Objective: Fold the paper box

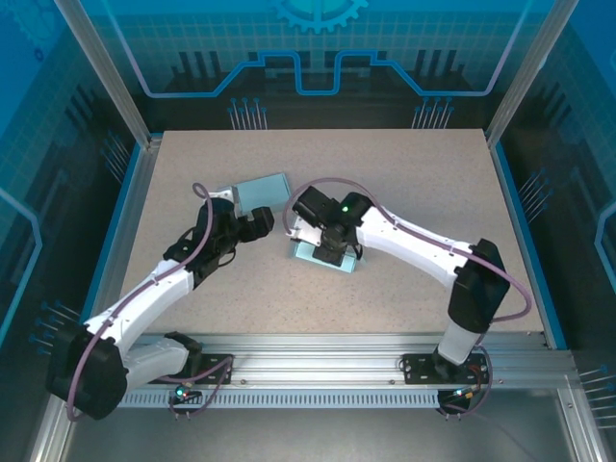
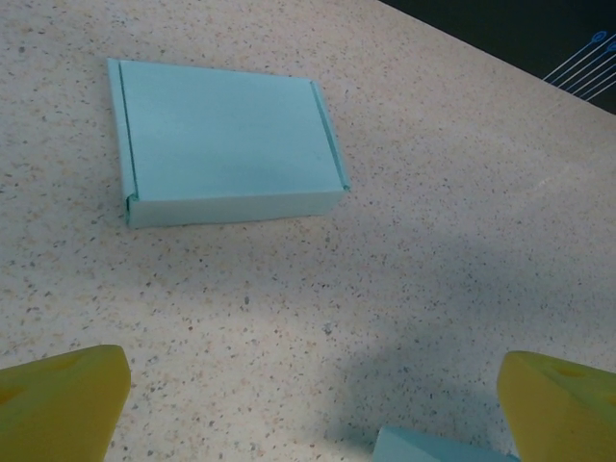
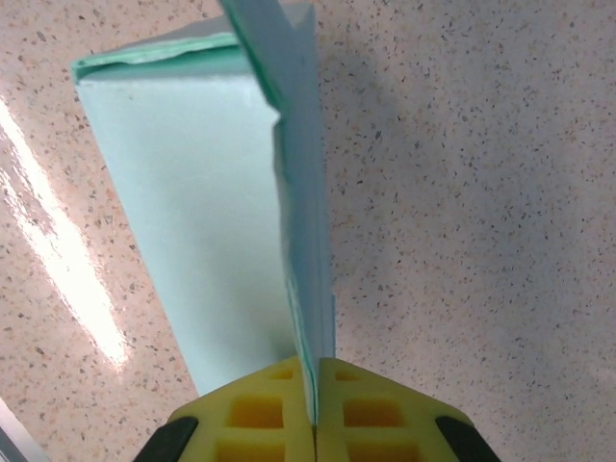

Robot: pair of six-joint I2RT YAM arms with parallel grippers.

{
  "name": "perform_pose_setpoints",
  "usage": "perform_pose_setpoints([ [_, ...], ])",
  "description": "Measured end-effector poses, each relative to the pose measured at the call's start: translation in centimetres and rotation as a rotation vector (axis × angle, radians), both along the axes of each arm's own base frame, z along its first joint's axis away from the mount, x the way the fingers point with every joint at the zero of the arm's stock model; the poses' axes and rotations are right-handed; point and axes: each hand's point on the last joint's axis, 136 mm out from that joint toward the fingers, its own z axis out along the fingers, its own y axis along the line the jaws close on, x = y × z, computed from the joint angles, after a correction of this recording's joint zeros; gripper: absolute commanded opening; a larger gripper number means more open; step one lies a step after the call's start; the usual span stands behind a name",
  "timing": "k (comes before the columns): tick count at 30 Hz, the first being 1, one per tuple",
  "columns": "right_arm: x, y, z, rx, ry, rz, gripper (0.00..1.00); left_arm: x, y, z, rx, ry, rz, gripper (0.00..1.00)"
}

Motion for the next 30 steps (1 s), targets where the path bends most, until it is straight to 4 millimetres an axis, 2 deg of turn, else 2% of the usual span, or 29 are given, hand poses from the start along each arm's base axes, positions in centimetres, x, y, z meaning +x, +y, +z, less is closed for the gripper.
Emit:
perform_pose_setpoints([
  [3,1.4,-0.1,-0.3,-0.029,0.027,0.007,0.08,0.2,-0.1,-0.7,-0.021,-0.001,0.012,0.99],
  [8,2.8,-0.6,-2.1,-0.086,0.098,0.019,0.21,-0.4,0.2,-3.4,-0.052,0.039,0.044,0.99],
  [10,3.0,-0.8,-3.1,-0.103,0.130,0.025,0.25,-0.5,0.3,-3.8,-0.058,0.044,0.049,0.99],
  [12,3.4,-0.8,-3.2,-0.104,0.140,0.028,0.25,-0.4,0.2,-3.7,-0.062,0.039,0.050,0.99],
  [17,4.0,-0.4,-3.1,-0.090,0.138,0.028,0.33,-0.1,0.1,-3.2,-0.069,0.018,0.048,0.99],
  [19,4.1,-0.3,-3.0,-0.089,0.137,0.028,0.38,0.0,0.0,-3.0,-0.067,0.005,0.038,0.99],
  [24,4.3,0.2,-2.5,-0.068,0.128,0.028,0.60,0.7,-1.0,-1.4,-0.046,-0.084,-0.046,0.96],
  [27,4.2,0.4,-2.4,-0.051,0.134,0.037,0.65,1.2,-1.7,-0.4,-0.044,-0.138,-0.117,0.90],
  [30,4.1,0.8,-1.5,-0.017,0.124,0.042,0.67,1.6,-2.5,0.1,-0.043,-0.179,-0.191,0.90],
])
